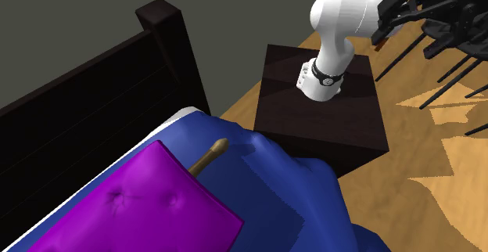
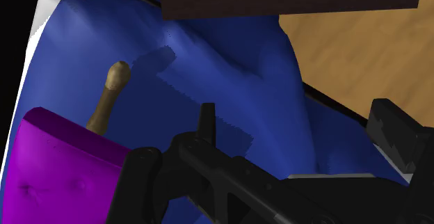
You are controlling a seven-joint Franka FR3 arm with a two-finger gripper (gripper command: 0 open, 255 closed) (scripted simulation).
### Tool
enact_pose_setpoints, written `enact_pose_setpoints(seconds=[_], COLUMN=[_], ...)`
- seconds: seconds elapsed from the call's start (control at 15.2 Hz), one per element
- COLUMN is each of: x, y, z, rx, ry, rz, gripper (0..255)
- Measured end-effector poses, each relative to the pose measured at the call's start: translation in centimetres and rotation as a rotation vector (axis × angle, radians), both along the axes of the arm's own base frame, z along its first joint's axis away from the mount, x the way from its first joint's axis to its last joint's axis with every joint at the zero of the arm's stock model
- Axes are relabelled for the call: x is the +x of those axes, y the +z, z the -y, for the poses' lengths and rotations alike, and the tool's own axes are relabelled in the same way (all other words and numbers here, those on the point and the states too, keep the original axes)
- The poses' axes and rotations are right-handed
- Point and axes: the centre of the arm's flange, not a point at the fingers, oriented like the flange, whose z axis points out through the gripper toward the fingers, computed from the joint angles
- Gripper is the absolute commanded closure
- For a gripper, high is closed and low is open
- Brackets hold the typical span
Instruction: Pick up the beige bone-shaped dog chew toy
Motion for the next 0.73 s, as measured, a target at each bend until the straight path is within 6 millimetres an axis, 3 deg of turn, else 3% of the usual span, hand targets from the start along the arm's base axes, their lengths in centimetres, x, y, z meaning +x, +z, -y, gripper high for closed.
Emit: enact_pose_setpoints(seconds=[0.33,0.73], x=[1.6,4.0], y=[-2.5,-7.7], z=[2.6,8.2], rx=[0.001,0.004], ry=[-0.041,-0.121], rz=[0.013,0.041], gripper=[0,0])
